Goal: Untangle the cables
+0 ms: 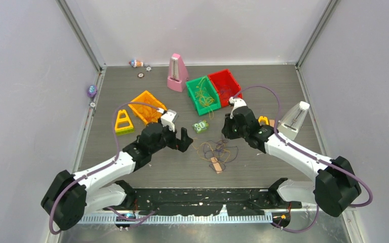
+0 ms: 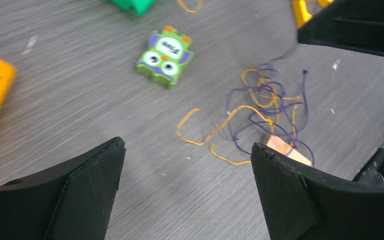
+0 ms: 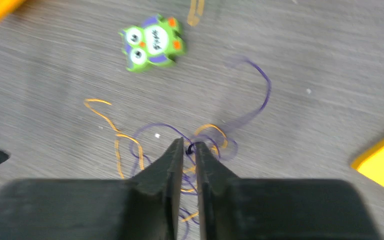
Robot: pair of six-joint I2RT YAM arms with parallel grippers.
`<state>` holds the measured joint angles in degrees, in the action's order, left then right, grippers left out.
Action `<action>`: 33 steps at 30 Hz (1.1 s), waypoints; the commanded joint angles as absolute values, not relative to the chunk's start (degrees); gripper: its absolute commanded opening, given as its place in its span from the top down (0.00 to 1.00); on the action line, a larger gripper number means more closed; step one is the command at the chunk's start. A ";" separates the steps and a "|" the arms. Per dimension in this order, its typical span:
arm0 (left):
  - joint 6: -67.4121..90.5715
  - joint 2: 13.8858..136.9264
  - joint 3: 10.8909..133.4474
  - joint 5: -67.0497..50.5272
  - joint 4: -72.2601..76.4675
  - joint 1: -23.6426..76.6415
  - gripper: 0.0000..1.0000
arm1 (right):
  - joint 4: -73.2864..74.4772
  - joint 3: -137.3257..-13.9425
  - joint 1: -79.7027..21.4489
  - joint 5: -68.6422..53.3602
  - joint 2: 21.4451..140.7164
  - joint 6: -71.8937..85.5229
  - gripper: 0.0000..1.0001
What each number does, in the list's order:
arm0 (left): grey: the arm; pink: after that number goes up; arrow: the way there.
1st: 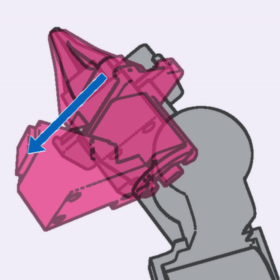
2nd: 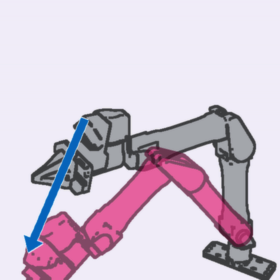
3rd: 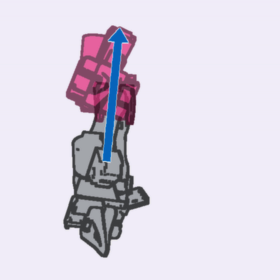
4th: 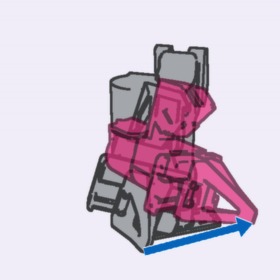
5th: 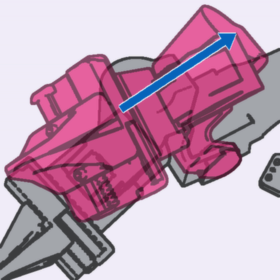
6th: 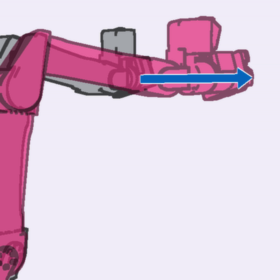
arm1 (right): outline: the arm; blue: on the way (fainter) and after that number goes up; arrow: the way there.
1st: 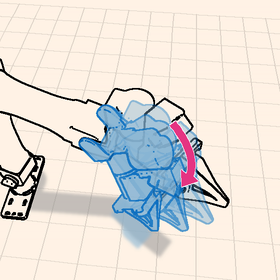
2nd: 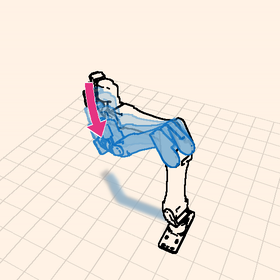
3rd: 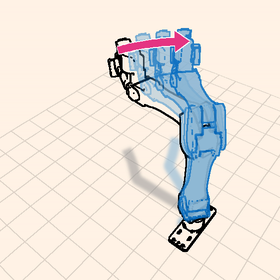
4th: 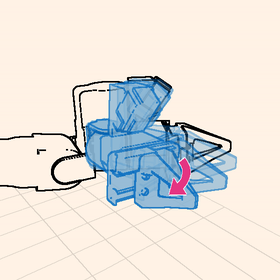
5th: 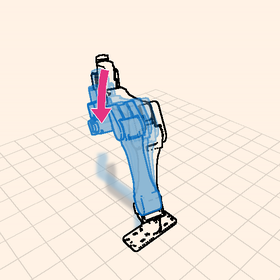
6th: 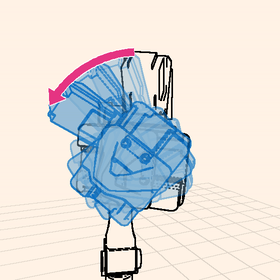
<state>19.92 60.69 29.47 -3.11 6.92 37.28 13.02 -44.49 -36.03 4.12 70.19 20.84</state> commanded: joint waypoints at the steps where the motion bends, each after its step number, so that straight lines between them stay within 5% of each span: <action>1: 17.32 62.98 25.85 -6.84 27.67 40.22 0.03 | 14.79 -40.92 -34.59 5.93 65.97 23.88 0.63; 3: 17.80 65.16 24.85 -7.83 30.40 40.37 0.03 | 15.77 -39.75 -34.35 6.39 64.55 24.41 0.41; 5: 18.06 66.43 25.90 -8.90 29.64 40.42 0.04 | 16.57 -38.98 -34.24 7.03 63.24 24.63 0.29; 10: 17.96 67.48 26.43 -9.83 29.71 40.91 0.05 | 17.94 -37.72 -34.10 8.31 61.91 25.66 0.20; 14: 16.95 67.81 26.18 -9.66 30.41 41.20 0.05 | 18.35 -36.54 -34.12 9.47 61.40 27.49 0.00; 23: 15.12 71.12 30.03 -6.20 23.79 41.75 0.05 | 16.30 -34.95 -34.07 7.42 62.26 27.81 0.00; 33: 14.60 75.32 33.66 -10.37 20.60 42.28 0.06 | 11.37 -33.89 -34.19 5.12 69.91 27.57 0.12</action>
